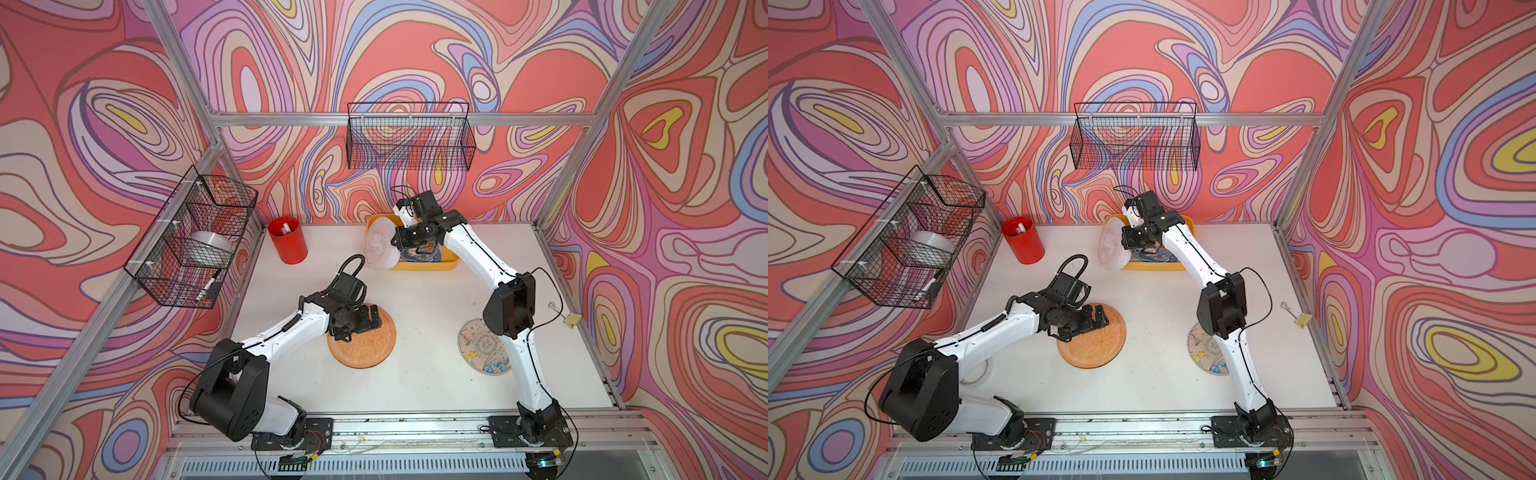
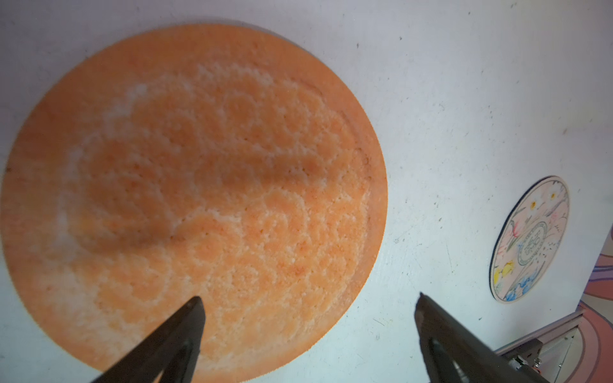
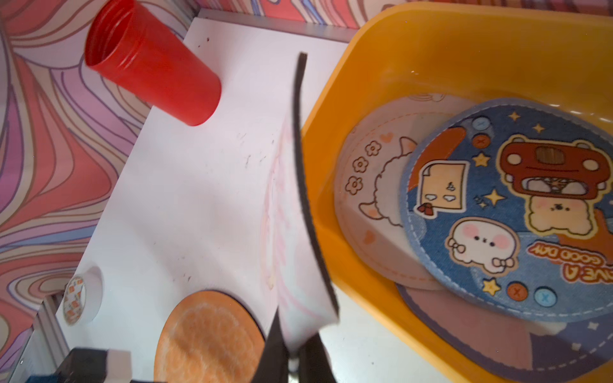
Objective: Put the coasters into the storage box
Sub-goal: Place the coaster in the storage box.
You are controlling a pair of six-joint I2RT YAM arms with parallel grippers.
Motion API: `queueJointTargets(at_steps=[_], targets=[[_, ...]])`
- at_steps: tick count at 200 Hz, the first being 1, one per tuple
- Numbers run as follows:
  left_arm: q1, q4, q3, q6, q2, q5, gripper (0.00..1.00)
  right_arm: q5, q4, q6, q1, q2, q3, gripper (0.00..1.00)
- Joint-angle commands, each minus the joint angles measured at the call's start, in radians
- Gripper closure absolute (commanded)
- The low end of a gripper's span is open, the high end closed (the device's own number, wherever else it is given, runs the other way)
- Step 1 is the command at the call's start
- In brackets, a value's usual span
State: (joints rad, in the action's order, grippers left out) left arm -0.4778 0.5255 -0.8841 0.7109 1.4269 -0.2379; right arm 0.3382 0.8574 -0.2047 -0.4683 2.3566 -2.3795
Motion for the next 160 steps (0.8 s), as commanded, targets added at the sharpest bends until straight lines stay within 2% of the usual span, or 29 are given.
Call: queueJointTargets(at_steps=[1, 45, 95, 105, 136, 160], targets=[[0.006, 0.02, 0.005, 0.007, -0.014, 0.015, 0.0, -0.036, -0.096, -0.045, 0.042, 0.04, -0.024, 1.0], [0.013, 0.028, 0.003, -0.005, -0.01, 0.014, 0.0, -0.051, -0.118, -0.076, 0.125, 0.109, -0.015, 1.0], [0.019, 0.016, 0.023, -0.005, -0.011, 0.014, 0.0, -0.127, -0.066, -0.067, 0.177, 0.172, -0.025, 1.0], [0.019, 0.016, 0.025, -0.004, -0.015, 0.017, 0.0, -0.149, -0.06, -0.063, 0.179, 0.166, -0.015, 0.95], [0.028, 0.023, 0.039, 0.002, -0.032, 0.035, 0.0, -0.199, -0.057, -0.063, 0.187, 0.121, 0.027, 0.63], [0.039, 0.028, 0.052, 0.009, -0.045, 0.051, 0.0, -0.205, -0.053, -0.058, 0.189, 0.09, 0.043, 0.49]])
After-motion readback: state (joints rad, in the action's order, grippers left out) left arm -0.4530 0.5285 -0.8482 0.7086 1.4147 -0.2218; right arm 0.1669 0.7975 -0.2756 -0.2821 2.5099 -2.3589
